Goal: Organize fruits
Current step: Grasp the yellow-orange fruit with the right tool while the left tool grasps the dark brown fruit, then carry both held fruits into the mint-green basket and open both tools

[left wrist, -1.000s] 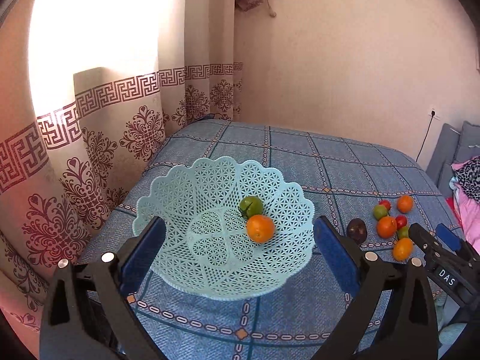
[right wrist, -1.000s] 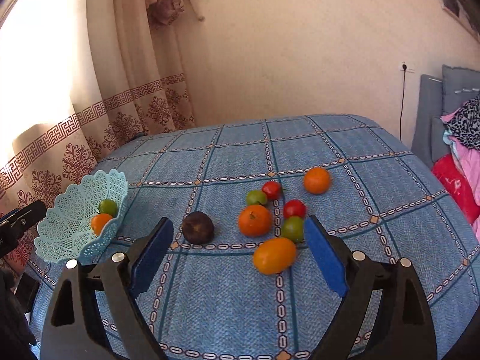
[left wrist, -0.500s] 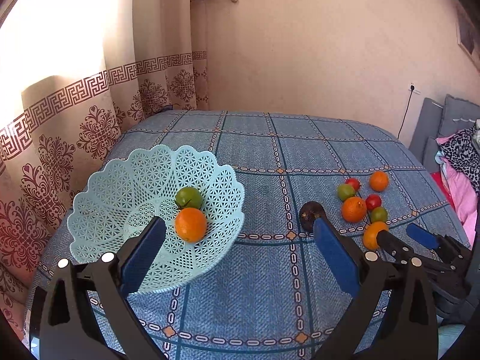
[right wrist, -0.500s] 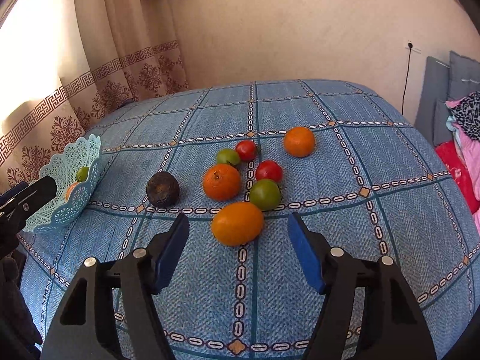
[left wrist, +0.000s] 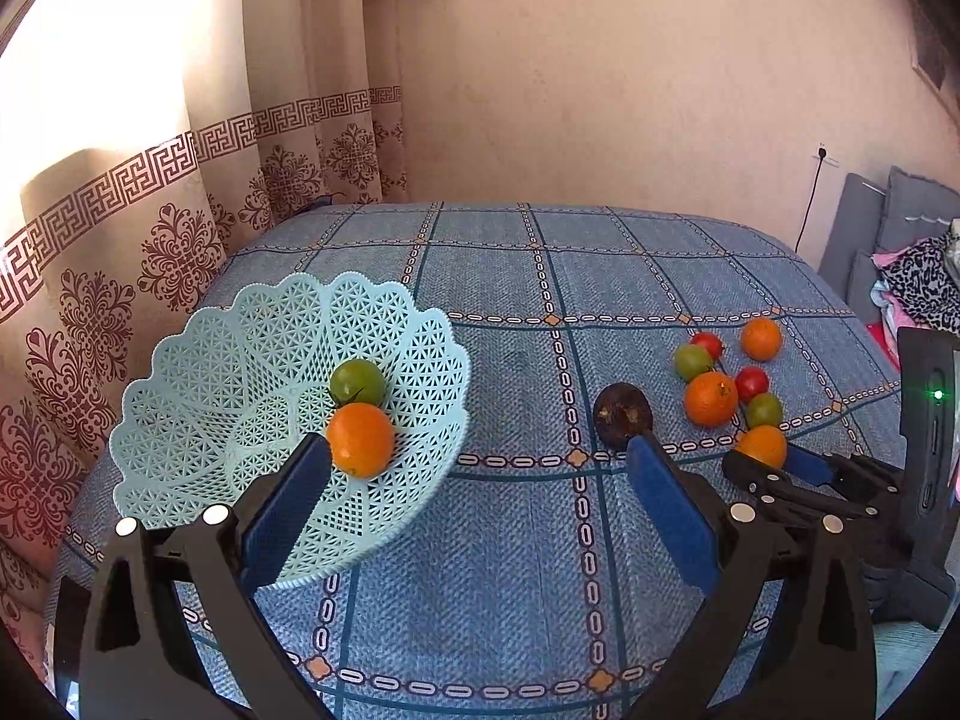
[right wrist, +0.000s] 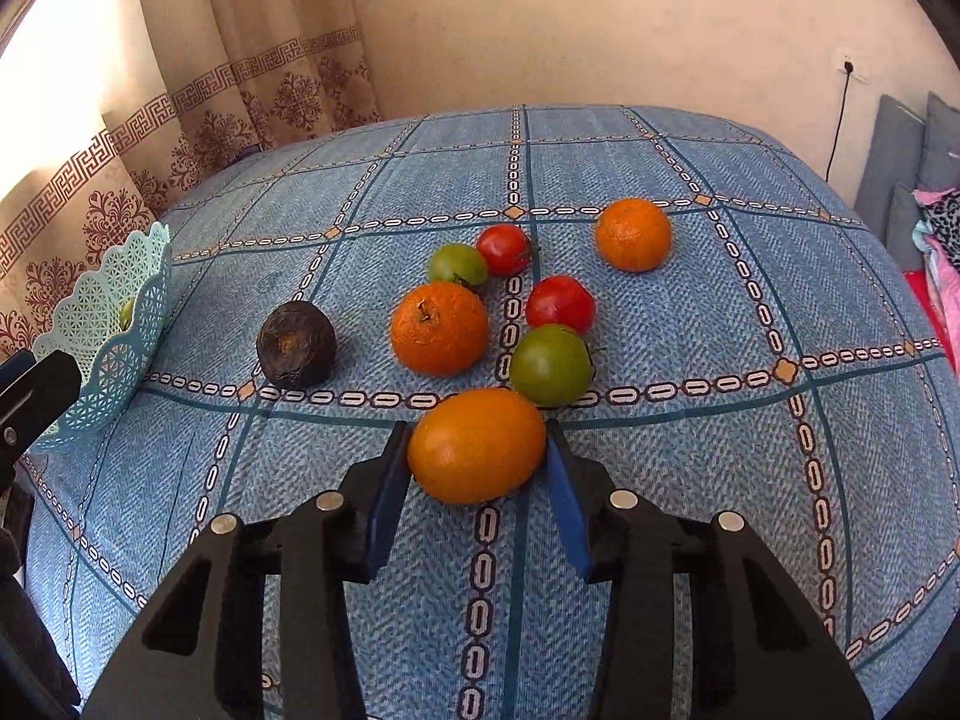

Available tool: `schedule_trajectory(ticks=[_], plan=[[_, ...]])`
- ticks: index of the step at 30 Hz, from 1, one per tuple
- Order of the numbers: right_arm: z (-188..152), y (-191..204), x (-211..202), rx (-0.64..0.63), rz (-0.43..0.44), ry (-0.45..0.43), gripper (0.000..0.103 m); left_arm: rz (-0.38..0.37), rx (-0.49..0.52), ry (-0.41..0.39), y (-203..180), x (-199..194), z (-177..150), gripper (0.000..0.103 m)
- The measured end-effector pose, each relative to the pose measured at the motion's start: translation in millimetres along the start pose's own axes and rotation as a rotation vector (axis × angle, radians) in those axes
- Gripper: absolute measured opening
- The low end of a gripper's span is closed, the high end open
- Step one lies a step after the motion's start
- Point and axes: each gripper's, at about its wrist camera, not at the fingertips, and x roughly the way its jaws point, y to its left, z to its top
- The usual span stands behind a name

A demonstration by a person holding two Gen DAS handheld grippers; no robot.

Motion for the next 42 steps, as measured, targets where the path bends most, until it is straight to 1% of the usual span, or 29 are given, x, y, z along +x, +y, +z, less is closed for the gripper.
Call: schedule_trajectory(ticks=[3, 5, 8, 13, 14, 15, 19, 21, 22, 25, 27, 30, 32, 33, 34, 42], plan=[[-4.2, -3.7, -4.9, 0.013, 0.024, -0.002, 0.043, -0.002, 0.022, 0.0, -7.8, 3.4, 0.7, 0.1], [-8.1, -8.6, -10.1, 0.021, 0.023, -0.008, 0.043, -0.006, 0.036, -0.001, -14.6, 6.1, 1.6, 0.1], [-13.2, -18.9, -19.7, 0.036, 0.011, -0.026, 0.043, -0.019, 0.06, -0.004, -26.8, 11.5, 3.2, 0.1], [-19.4, -38.7, -35.0, 0.056, -0.028, -0.065, 0.043, -0.05, 0.076, 0.016, -47.8, 26.8, 5.5, 0.099], [-21.0, -42.4, -37.0, 0.062, -0.031, -0.07, 0.043, -0.055, 0.082, 0.021, -52.1, 30.0, 5.7, 0.097], [-22.1, -46.6, -38.2, 0.07, -0.031, -0.072, 0.043, -0.061, 0.091, 0.029, -57.0, 33.9, 5.7, 0.091], [-25.4, -61.3, -39.9, 0.109, -0.018, -0.069, 0.043, -0.096, 0.133, 0.051, -75.6, 48.5, 5.1, 0.081], [-24.9, -64.2, -39.4, 0.119, -0.01, -0.071, 0.043, -0.133, 0.144, 0.085, -82.3, 59.5, 4.4, 0.07], [-25.0, -65.0, -39.8, 0.12, -0.007, -0.073, 0.043, -0.149, 0.145, 0.104, -84.3, 65.9, 3.9, 0.069], [-26.4, -64.3, -40.4, 0.11, 0.0, -0.074, 0.043, -0.146, 0.132, 0.139, -84.7, 82.9, 2.7, 0.066], [-26.5, -62.7, -39.9, 0.103, 0.003, -0.074, 0.043, -0.146, 0.115, 0.162, -83.0, 93.5, 1.8, 0.06], [-25.8, -60.9, -38.0, 0.103, 0.007, -0.073, 0.043, -0.166, 0.071, 0.197, -78.2, 106.4, 0.1, 0.055], [-25.7, -61.0, -36.8, 0.107, 0.007, -0.069, 0.043, -0.168, 0.061, 0.195, -76.1, 107.4, -0.5, 0.053], [-25.2, -59.6, -35.6, 0.108, 0.006, -0.068, 0.043, -0.166, 0.06, 0.192, -75.8, 107.2, -0.4, 0.044], [-25.2, -59.4, -35.2, 0.108, 0.005, -0.066, 0.043, -0.16, 0.061, 0.191, -75.8, 107.3, -0.7, 0.041], [-25.2, -59.2, -33.2, 0.112, -0.005, -0.064, 0.043, -0.174, 0.055, 0.178, -73.5, 100.0, -3.8, 0.04]])
